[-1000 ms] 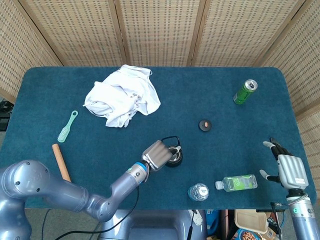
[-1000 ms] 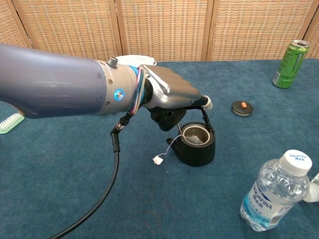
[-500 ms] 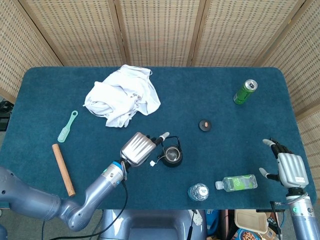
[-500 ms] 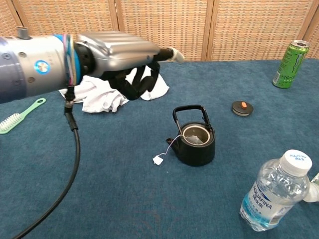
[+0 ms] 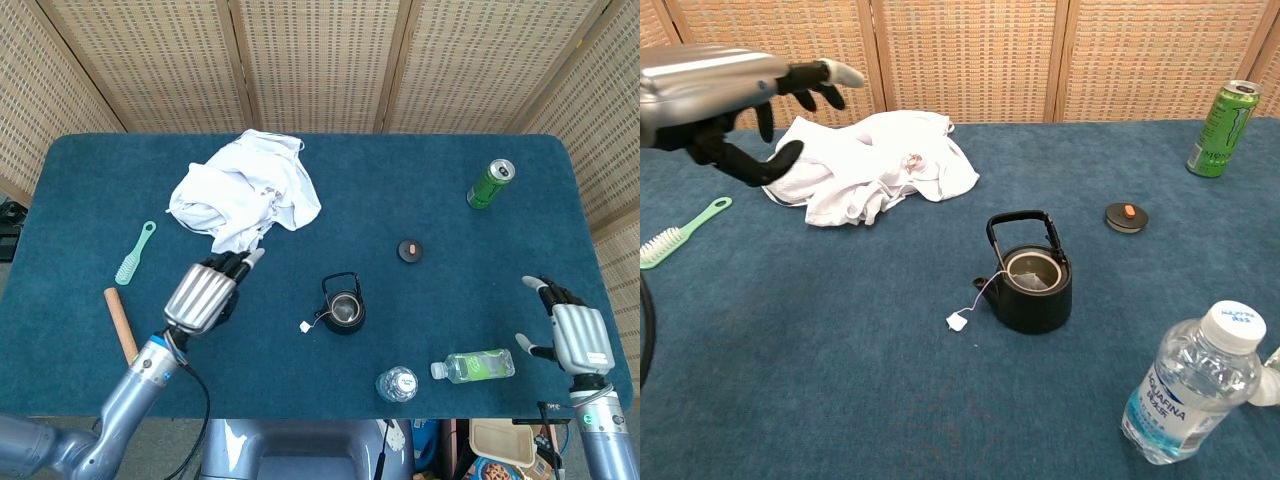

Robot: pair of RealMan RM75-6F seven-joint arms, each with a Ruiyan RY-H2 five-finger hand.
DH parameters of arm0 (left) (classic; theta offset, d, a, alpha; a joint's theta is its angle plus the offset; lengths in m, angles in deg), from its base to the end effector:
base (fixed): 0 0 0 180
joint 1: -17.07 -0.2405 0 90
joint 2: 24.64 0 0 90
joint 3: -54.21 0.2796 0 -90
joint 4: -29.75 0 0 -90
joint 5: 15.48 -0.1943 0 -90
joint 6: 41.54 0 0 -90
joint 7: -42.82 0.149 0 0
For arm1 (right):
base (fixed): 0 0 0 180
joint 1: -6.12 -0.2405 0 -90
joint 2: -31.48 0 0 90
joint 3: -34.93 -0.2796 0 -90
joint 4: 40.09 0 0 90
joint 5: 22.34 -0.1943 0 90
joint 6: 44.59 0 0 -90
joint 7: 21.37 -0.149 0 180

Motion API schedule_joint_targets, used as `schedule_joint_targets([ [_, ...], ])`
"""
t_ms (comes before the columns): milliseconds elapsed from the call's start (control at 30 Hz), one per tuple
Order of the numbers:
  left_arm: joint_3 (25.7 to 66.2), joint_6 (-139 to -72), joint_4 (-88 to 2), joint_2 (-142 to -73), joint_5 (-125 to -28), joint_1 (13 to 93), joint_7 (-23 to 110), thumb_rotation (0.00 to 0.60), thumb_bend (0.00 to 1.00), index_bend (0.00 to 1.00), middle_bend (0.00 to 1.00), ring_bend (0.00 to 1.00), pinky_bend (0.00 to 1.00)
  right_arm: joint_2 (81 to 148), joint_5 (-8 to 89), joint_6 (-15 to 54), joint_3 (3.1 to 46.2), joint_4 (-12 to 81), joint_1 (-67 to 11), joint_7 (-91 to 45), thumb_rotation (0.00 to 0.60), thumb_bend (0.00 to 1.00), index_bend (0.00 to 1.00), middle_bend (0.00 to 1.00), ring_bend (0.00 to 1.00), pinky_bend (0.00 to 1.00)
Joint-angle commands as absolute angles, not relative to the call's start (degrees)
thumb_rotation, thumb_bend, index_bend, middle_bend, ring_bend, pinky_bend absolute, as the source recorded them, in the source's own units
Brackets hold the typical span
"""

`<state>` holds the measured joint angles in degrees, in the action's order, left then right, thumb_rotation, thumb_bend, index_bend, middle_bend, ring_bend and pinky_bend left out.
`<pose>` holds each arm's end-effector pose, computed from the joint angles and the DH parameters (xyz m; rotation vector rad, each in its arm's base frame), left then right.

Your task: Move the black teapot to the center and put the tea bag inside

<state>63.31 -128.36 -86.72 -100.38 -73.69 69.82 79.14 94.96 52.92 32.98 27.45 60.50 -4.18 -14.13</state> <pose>-0.1149 0.3008 0.0781 -1.8541 -0.6854 -0.9219 -0.3031 -0.2272 0.1760 1.3444 -0.9904 0.8773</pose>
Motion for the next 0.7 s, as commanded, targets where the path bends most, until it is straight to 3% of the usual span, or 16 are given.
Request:
schedule_joint_targets([
  [33,67.62,-136.91,-83.32,-98.17,-81.72,59.60,71.45,0.600,0.62,0.00,0.07,0.08,0.21,95.08,52.88,33.04,27.47,60.68,-4.19,-13.96,0.600,0.33,0.24,0.27,0.26,0.37],
  [133,68.25,-139.37,-80.50,-97.73,-85.29,55.37,68.58,0.600,0.58,0.00,0.04,0.05,0.16,95.23,52.70,33.12,27.37,60.78,-4.22,-13.83,0.600,0.33,0.24,0.25,0.22,0.31],
  [300,68.14,-144.35,-75.98,-97.11,-89.73,48.31,64.93,0.600,0.53,0.00,0.01,0.02,0.08,95.91,53.07,34.14,27.17,60.58,-4.01,-14.02,0.600,0.33,0.24,0.24,0.20,0.30],
  [700,68.68,-146.93,-72.57,-93.25,-92.74,37.12,58.52,0.600,0.54,0.00,0.01,0.02,0.07,96.89,54.91,36.70,27.61,62.01,-3.36,-11.22,0.600,0.33,0.24,0.24,0.20,0.30],
])
